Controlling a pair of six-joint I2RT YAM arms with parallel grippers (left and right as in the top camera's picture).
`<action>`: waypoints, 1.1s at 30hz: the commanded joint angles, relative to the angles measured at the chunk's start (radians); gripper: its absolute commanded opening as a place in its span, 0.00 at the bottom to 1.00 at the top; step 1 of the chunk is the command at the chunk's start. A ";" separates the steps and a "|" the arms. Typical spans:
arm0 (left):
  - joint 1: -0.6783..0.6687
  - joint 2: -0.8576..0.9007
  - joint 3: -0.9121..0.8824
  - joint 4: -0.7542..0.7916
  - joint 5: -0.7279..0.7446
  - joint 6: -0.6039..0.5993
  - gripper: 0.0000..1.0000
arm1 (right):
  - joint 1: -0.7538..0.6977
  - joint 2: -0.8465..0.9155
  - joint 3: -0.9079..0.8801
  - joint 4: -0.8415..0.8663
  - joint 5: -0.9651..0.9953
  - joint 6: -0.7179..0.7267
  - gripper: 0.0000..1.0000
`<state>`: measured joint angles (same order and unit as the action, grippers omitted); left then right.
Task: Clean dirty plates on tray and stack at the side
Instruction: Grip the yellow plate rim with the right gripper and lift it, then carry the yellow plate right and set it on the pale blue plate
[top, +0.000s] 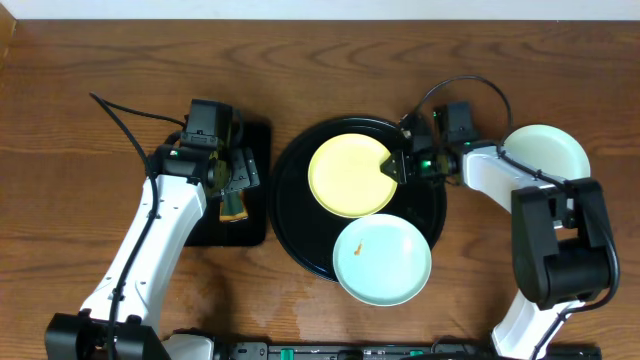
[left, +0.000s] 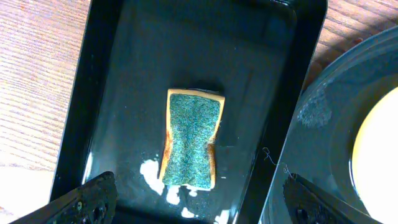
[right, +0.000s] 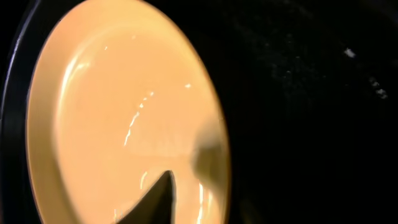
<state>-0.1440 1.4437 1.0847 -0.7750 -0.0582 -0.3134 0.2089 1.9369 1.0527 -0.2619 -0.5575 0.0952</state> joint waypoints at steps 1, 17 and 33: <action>0.003 0.000 0.010 -0.001 -0.001 0.005 0.87 | 0.020 0.044 -0.002 -0.001 0.016 -0.014 0.01; 0.003 0.000 0.010 -0.001 -0.001 0.005 0.87 | 0.029 -0.290 -0.002 -0.101 0.333 0.000 0.01; 0.003 0.000 0.010 -0.001 -0.001 0.005 0.87 | 0.441 -0.504 -0.002 -0.140 1.340 -0.008 0.01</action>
<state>-0.1440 1.4437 1.0847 -0.7750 -0.0578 -0.3134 0.5598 1.4586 1.0470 -0.4068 0.4576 0.0937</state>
